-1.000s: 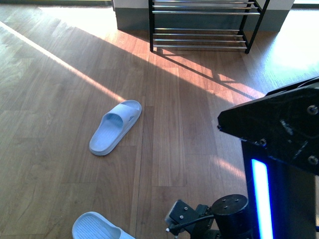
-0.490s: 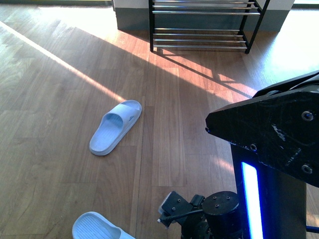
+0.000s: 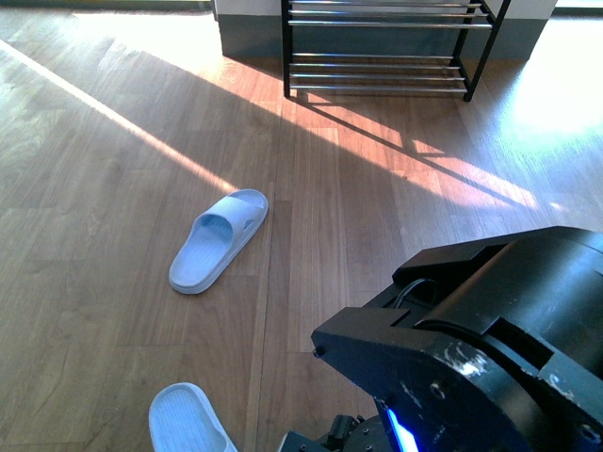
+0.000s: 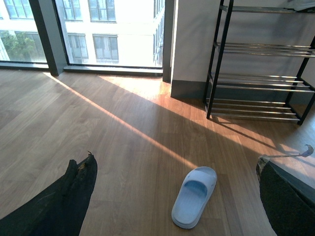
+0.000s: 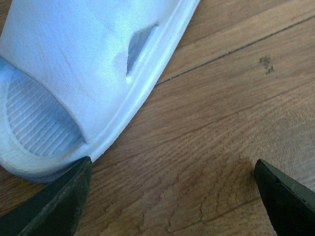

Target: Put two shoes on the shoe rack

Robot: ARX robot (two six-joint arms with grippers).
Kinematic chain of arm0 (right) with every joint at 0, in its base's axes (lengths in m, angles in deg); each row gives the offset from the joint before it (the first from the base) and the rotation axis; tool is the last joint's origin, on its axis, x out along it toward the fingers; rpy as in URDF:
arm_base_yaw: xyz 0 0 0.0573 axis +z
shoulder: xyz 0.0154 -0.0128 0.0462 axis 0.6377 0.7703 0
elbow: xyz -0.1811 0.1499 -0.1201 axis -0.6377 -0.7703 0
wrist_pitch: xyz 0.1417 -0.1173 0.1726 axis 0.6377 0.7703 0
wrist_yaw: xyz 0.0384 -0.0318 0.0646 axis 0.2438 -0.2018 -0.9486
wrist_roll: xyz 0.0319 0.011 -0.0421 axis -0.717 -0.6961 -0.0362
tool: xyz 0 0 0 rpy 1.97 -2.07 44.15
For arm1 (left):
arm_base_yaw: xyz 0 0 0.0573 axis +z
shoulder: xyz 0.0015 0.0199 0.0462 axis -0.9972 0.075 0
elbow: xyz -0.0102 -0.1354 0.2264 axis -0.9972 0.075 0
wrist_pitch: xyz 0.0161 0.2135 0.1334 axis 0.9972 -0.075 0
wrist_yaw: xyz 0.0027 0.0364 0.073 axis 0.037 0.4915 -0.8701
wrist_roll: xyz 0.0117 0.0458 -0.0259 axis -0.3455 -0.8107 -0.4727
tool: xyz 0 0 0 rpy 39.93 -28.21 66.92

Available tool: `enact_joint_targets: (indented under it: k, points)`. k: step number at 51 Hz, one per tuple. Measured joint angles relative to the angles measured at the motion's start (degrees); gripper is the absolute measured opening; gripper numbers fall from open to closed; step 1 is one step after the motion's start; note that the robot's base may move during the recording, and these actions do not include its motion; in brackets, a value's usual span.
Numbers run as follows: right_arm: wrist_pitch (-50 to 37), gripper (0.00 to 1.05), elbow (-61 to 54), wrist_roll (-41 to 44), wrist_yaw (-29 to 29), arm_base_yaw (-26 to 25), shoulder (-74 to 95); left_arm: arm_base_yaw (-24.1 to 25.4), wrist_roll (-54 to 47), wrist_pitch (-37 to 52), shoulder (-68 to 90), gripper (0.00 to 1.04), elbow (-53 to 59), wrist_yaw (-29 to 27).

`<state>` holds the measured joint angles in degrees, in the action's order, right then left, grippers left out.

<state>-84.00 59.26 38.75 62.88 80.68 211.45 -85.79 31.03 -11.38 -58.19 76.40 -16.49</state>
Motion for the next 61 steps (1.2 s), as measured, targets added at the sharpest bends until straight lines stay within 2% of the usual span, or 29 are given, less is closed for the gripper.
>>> enact_joint_targets:
  k: [11,26,37,49,61]
  points:
    - [-1.53,0.96,-0.81,-4.07,-1.4,-1.11,-0.94,0.0,0.0,0.0,0.0,0.95,0.0,0.0]
    - [-3.17,0.96,-6.45,-1.22,-6.49,-5.88,-4.87,0.0,0.0,0.0,0.0,0.95,0.0,0.0]
    - [-4.52,0.96,-4.52,-1.7,-5.55,-3.72,-2.29,0.0,0.0,0.0,0.0,0.95,0.0,0.0]
    - [-3.63,0.96,0.26,-6.49,-3.63,0.28,1.7,0.0,0.0,0.0,0.0,0.95,0.0,0.0]
    - [-3.72,0.96,1.73,-11.39,-4.46,0.7,1.81,0.0,0.0,0.0,0.0,0.95,0.0,0.0]
